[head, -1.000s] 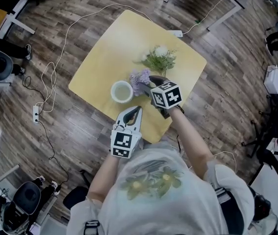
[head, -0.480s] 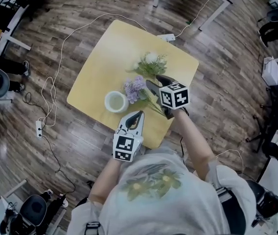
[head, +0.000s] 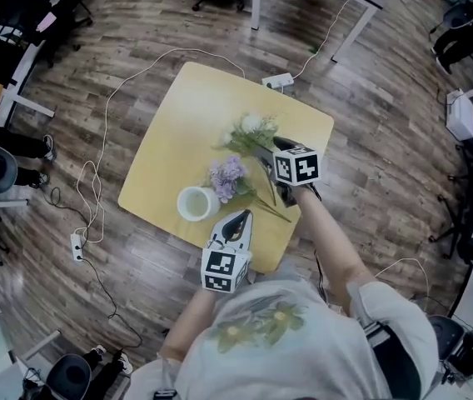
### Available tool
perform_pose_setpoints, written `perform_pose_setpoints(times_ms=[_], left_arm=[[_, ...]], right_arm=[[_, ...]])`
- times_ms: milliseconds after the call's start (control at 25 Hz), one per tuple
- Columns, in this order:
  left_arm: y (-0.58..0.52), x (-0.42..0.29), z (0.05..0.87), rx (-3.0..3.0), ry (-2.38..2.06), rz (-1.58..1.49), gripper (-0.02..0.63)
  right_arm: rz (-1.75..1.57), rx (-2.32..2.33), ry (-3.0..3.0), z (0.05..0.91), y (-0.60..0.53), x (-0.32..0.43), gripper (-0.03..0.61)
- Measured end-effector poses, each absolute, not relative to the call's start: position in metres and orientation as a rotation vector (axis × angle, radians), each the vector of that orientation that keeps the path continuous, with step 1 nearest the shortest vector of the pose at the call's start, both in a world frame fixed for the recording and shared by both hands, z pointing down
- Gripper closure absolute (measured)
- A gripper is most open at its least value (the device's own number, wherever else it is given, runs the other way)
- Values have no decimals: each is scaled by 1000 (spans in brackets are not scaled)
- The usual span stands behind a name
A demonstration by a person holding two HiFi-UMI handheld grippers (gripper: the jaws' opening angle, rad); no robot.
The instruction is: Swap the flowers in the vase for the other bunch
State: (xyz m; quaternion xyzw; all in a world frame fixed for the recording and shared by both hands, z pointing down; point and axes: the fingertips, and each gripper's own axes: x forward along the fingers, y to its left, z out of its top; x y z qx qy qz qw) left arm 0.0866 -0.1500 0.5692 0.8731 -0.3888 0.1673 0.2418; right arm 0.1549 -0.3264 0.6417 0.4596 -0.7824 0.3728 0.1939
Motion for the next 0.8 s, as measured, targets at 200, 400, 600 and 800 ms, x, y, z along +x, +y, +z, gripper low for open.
perform_pose_setpoints(times_ms=[200,400,600,800], left_arm=[[-163,95,584,2378,-1042,486,595],[-176,104,599,2367,-1031,491,595],[-185,114,615,2338,-999,483,595],[-193,124,618,2303,-944,458,595]], right_arm=[[1106,1328,-2107,669,-355,169,331],[1170,1372,-2042,699,-380,176,325],[1181,1382,-1991,722,-394,175,322],[1189,1340,-1927,746,-403,164,321]])
